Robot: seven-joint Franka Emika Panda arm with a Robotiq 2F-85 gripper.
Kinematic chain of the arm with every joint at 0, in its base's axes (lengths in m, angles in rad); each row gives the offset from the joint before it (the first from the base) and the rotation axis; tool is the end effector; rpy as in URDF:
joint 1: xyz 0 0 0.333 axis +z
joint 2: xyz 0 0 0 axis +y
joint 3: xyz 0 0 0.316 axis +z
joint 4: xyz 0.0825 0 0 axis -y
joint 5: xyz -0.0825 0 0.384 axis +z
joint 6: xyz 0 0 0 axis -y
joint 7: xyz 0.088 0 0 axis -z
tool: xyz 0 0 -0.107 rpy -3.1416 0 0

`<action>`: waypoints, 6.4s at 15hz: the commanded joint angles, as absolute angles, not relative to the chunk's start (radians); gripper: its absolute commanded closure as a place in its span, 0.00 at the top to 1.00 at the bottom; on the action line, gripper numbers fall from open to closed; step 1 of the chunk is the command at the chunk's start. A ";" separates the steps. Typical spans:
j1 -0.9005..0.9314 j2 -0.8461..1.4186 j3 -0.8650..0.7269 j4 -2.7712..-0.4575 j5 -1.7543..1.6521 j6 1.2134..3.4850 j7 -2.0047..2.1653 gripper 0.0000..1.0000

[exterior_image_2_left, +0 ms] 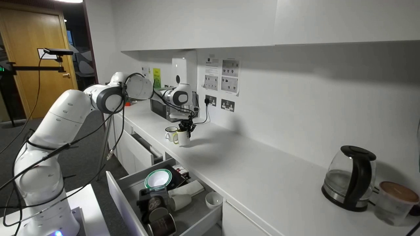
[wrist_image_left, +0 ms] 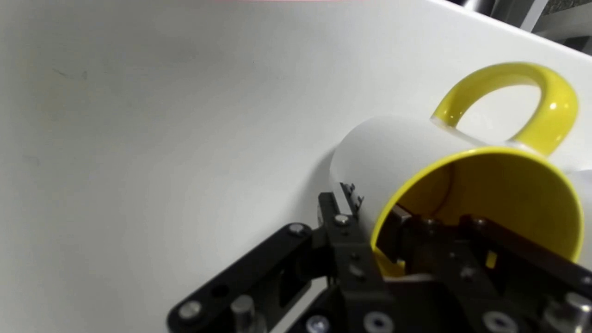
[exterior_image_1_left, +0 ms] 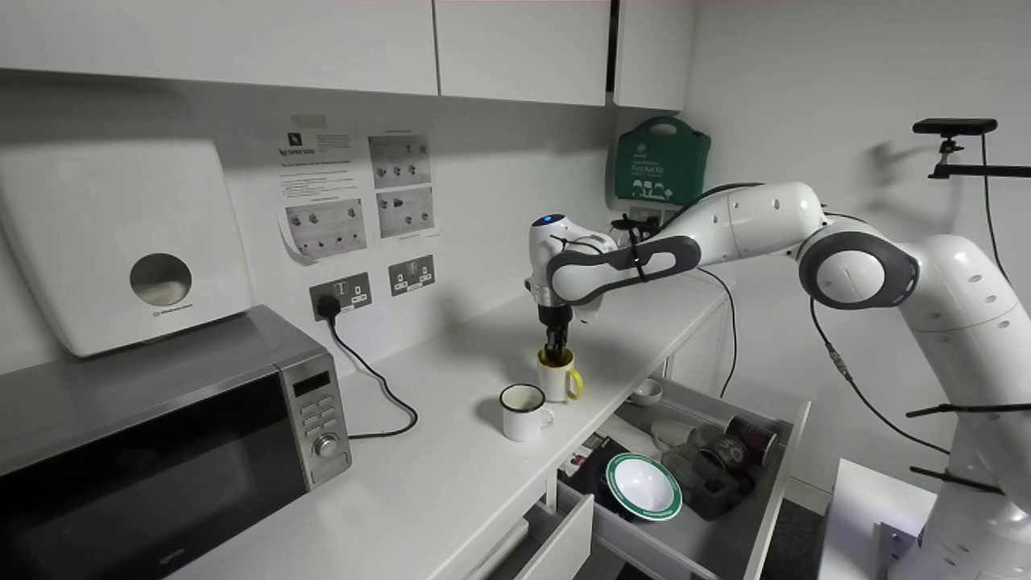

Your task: Open the drawer on the right, take three mugs out of the drawer and place them on the countertop

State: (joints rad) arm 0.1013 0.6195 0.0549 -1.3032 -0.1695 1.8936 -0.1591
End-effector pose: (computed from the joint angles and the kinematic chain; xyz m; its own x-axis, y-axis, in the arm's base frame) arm 0.7190 0.0917 0.3790 0.9352 0.3505 -0.0506 0.3541 -0.9274 0.1204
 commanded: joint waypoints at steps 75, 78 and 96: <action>-0.083 0.032 -0.139 -2.440 -0.420 2.490 0.120 1.00; -0.081 0.063 -0.133 -2.409 -0.397 2.458 0.136 1.00; -0.080 0.063 -0.131 -2.409 -0.397 2.458 0.135 1.00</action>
